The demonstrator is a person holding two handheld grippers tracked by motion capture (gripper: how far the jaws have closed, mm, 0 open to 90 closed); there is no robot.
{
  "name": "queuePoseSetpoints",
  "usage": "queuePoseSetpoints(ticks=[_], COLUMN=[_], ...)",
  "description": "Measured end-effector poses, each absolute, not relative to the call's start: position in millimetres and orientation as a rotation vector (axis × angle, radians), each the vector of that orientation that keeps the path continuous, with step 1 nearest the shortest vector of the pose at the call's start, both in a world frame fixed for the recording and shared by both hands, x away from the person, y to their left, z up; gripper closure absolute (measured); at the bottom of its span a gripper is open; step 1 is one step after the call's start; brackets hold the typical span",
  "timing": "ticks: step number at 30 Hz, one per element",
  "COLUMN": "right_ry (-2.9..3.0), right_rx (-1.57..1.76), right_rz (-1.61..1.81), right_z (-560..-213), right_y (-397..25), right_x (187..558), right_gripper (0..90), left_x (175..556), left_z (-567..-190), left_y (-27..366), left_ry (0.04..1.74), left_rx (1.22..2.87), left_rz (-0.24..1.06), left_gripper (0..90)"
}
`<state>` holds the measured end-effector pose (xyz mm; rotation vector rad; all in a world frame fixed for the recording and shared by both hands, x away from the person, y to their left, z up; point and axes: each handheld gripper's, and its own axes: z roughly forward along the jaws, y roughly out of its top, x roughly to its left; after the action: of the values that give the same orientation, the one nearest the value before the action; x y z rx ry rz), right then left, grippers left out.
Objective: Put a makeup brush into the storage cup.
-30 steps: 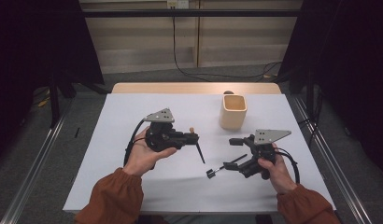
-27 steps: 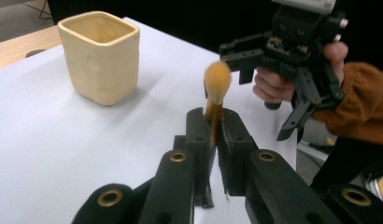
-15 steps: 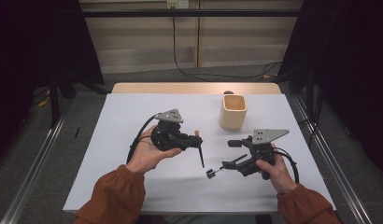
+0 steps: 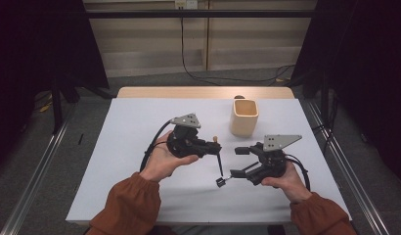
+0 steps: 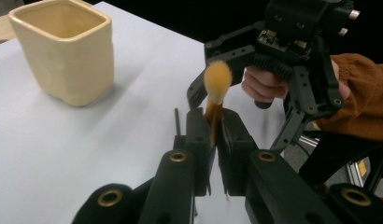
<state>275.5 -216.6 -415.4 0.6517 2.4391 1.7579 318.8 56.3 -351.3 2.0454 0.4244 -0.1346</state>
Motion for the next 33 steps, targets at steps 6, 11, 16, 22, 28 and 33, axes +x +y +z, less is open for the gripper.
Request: queuePoseSetpoints(ticks=[6, 11, 16, 22, 28, 33], right_ry=[2.431, 2.42, 2.412, 2.416, 2.419, 2.418], right_rx=[0.642, 0.646, 0.658, 0.65, 0.642, 0.646], right_rz=[1.758, 1.794, 1.805, 1.804, 1.805, 1.803], right_z=[-415, -414, -415, -416, -416, -416], right_y=[-214, -215, -214, -214, -214, -217], right_x=[274, 274, 274, 274, 274, 275], right_gripper=[28.6, 48.7, 57.4, 68.5, 76.6, 82.8], left_x=[317, 316, 315, 314, 314, 313], left_z=[-352, -354, -355, -357, -361, -362], left_y=[43, 34, 30, 29, 26, 24], left_ry=[0.404, 0.402, 0.388, 0.383, 0.39, 0.38], left_rx=[2.051, 2.052, 2.044, 2.045, 2.048, 2.046], left_rz=[-0.147, -0.149, -0.159, -0.166, -0.165, -0.16], left_gripper=[84.0, 84.0, 84.1, 84.1, 84.1, 84.1])
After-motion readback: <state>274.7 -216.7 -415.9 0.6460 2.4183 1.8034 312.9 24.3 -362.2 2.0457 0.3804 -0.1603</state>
